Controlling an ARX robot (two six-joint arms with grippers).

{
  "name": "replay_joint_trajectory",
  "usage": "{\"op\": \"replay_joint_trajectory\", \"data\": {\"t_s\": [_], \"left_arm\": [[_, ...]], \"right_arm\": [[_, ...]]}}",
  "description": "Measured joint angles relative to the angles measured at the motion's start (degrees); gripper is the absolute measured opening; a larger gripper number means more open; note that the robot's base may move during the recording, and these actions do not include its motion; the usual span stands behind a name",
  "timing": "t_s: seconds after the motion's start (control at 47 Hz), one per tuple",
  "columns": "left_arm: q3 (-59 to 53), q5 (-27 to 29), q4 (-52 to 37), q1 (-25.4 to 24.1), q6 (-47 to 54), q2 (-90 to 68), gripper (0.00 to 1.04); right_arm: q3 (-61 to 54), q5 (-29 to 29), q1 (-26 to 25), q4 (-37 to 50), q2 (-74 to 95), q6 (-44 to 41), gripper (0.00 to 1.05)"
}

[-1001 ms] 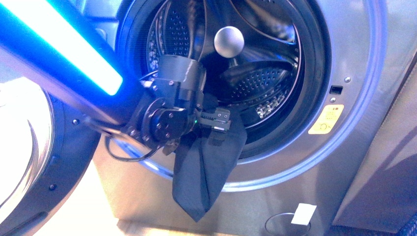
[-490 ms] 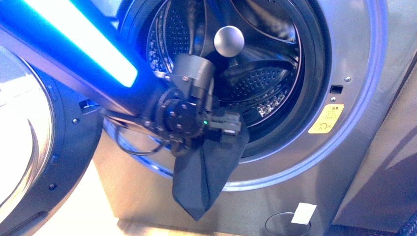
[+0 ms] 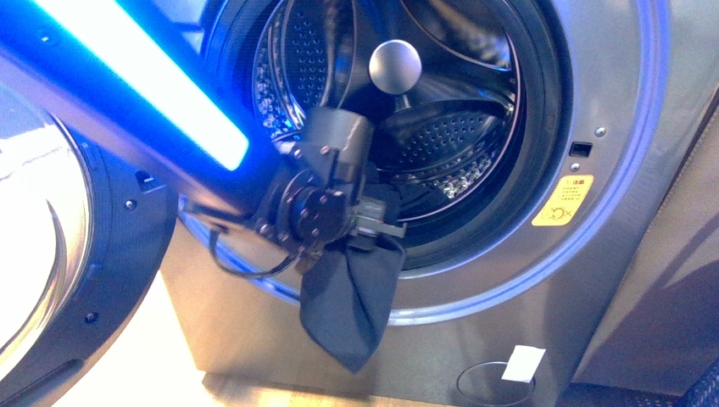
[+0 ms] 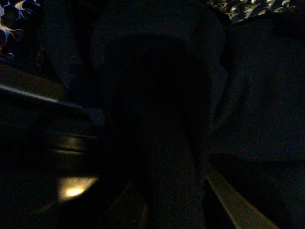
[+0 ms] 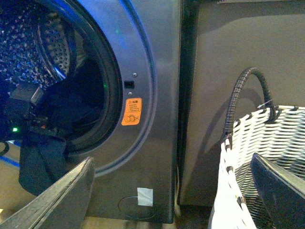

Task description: Collect clothes from washing machine

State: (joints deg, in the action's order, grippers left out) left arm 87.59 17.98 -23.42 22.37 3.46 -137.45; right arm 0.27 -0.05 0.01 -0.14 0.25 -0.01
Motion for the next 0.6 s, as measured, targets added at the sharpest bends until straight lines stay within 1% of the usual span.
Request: {"op": "replay_joint_trajectory", "data": {"t_s": [0.043,0.149,0.362,0.596], "left_arm": [[-1.9,-0.74,-1.2,-0.04,-0.09,1.09,0.14],[-6.27,-2.25,-3.67,-0.09,-0.52,3.61,0.1],[-17.03,-5.42,-9.44,0.09,-0.5,10.93,0.09],[-29.2,-10.58,-14.32,1.11,-0.37,23.26,0.09]], "right_arm": [[0.0,0.0,0.0,0.0,0.0,0.0,0.97],[0.0,0.0,0.0,0.0,0.0,0.0,0.97],[0.0,0.0,0.0,0.0,0.0,0.0,0.97],[0.0,0.0,0.0,0.0,0.0,0.0,0.97]]}}
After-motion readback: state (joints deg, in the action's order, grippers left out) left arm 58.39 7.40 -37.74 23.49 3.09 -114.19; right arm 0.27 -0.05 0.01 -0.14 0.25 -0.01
